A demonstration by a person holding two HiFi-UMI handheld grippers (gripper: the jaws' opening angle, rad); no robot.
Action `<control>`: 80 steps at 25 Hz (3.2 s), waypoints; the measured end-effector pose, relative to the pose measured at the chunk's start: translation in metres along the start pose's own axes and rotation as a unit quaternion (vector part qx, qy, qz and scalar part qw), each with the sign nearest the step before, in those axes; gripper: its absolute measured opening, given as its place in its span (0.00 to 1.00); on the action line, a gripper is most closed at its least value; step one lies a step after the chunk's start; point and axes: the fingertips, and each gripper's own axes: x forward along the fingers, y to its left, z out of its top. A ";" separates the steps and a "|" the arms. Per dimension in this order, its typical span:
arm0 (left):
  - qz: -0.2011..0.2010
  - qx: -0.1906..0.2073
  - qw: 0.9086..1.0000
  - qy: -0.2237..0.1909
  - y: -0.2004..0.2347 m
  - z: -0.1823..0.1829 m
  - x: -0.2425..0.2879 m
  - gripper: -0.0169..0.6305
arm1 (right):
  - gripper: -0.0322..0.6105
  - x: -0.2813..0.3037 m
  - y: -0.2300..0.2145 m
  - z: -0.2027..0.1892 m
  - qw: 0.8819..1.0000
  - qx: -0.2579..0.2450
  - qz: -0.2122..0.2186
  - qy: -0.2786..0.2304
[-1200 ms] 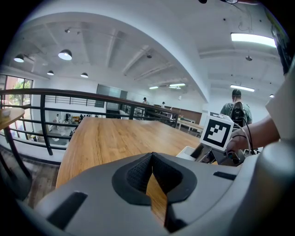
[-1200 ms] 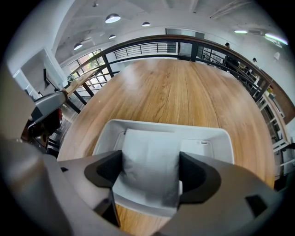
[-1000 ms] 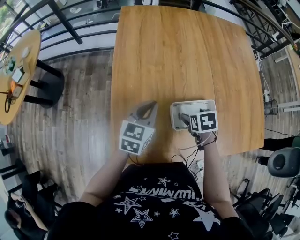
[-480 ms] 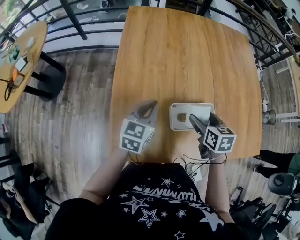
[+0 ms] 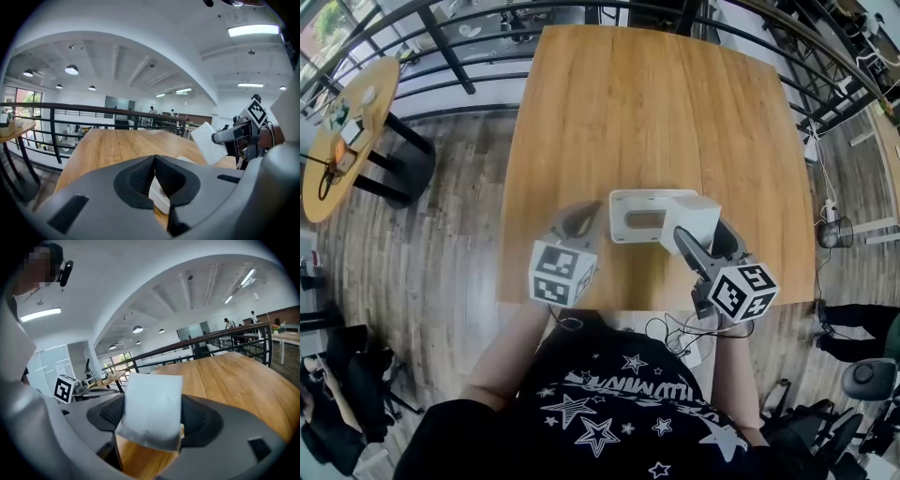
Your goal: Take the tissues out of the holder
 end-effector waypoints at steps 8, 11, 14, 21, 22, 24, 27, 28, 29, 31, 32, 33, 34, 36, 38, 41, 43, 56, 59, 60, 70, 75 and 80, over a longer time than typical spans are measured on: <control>0.006 0.025 0.999 -0.022 -0.088 0.002 -0.025 0.04 | 0.63 -0.077 -0.004 -0.002 0.998 -0.022 0.026 -0.044; 0.021 0.029 0.999 -0.029 -0.117 -0.001 -0.042 0.04 | 0.63 -0.113 -0.005 -0.008 0.997 -0.032 0.036 -0.058; 0.026 0.032 0.998 -0.039 -0.148 -0.004 -0.065 0.04 | 0.63 -0.149 -0.002 -0.017 0.996 -0.024 0.044 -0.071; 0.046 0.043 0.996 -0.058 -0.214 -0.011 -0.127 0.04 | 0.63 -0.219 0.024 -0.041 0.992 0.007 0.090 -0.091; 0.049 0.044 0.996 -0.060 -0.223 -0.011 -0.133 0.04 | 0.63 -0.226 0.026 -0.045 0.991 0.016 0.099 -0.088; 0.054 0.047 0.996 -0.060 -0.238 -0.012 -0.144 0.04 | 0.63 -0.238 0.033 -0.052 0.989 0.031 0.120 -0.082; 0.058 0.050 0.995 -0.058 -0.255 -0.018 -0.163 0.04 | 0.63 -0.252 0.045 -0.062 0.984 0.056 0.145 -0.086; 0.058 0.052 0.995 -0.057 -0.261 -0.020 -0.169 0.04 | 0.63 -0.255 0.048 -0.065 0.983 0.066 0.149 -0.088; 0.057 0.054 0.995 -0.057 -0.266 -0.021 -0.175 0.04 | 0.63 -0.258 0.051 -0.069 0.982 0.074 0.152 -0.089; 0.054 0.058 0.995 -0.060 -0.274 -0.021 -0.186 0.04 | 0.63 -0.262 0.057 -0.076 0.981 0.082 0.156 -0.087; 0.053 0.059 0.995 -0.064 -0.277 -0.021 -0.191 0.04 | 0.63 -0.262 0.060 -0.080 0.980 0.084 0.158 -0.085; 0.054 0.058 0.995 -0.068 -0.278 -0.021 -0.195 0.04 | 0.63 -0.263 0.063 -0.083 0.980 0.085 0.159 -0.083; 0.054 0.056 0.994 -0.071 -0.279 -0.021 -0.200 0.04 | 0.63 -0.263 0.067 -0.087 0.980 0.087 0.160 -0.082; 0.055 0.051 0.994 -0.074 -0.279 -0.026 -0.210 0.04 | 0.63 -0.266 0.075 -0.093 0.980 0.089 0.159 -0.082; 0.057 0.047 0.994 -0.075 -0.277 -0.033 -0.222 0.04 | 0.63 -0.271 0.086 -0.097 0.980 0.091 0.157 -0.085; 0.056 0.036 0.995 -0.073 -0.277 -0.046 -0.247 0.04 | 0.63 -0.283 0.105 -0.106 0.980 0.096 0.152 -0.088; 0.054 0.030 0.996 -0.071 -0.280 -0.056 -0.267 0.04 | 0.63 -0.293 0.119 -0.114 0.980 0.100 0.147 -0.086; 0.053 0.027 0.995 -0.086 -0.297 -0.105 -0.406 0.04 | 0.63 -0.364 0.225 -0.174 0.987 0.067 0.111 -0.096; 0.050 0.026 0.995 -0.088 -0.305 -0.116 -0.434 0.04 | 0.63 -0.383 0.248 -0.190 0.988 0.060 0.104 -0.095; 0.049 0.026 0.995 -0.088 -0.307 -0.121 -0.443 0.04 | 0.63 -0.389 0.255 -0.196 0.989 0.058 0.101 -0.094; 0.024 0.031 0.994 -0.103 -0.339 -0.143 -0.520 0.04 | 0.63 -0.451 0.320 -0.235 0.990 0.045 0.080 -0.106; 0.013 0.031 0.993 -0.110 -0.353 -0.143 -0.533 0.04 | 0.63 -0.473 0.329 -0.239 0.991 0.038 0.070 -0.107; 0.002 0.031 0.993 -0.115 -0.370 -0.148 -0.542 0.04 | 0.63 -0.497 0.336 -0.244 0.991 0.028 0.061 -0.113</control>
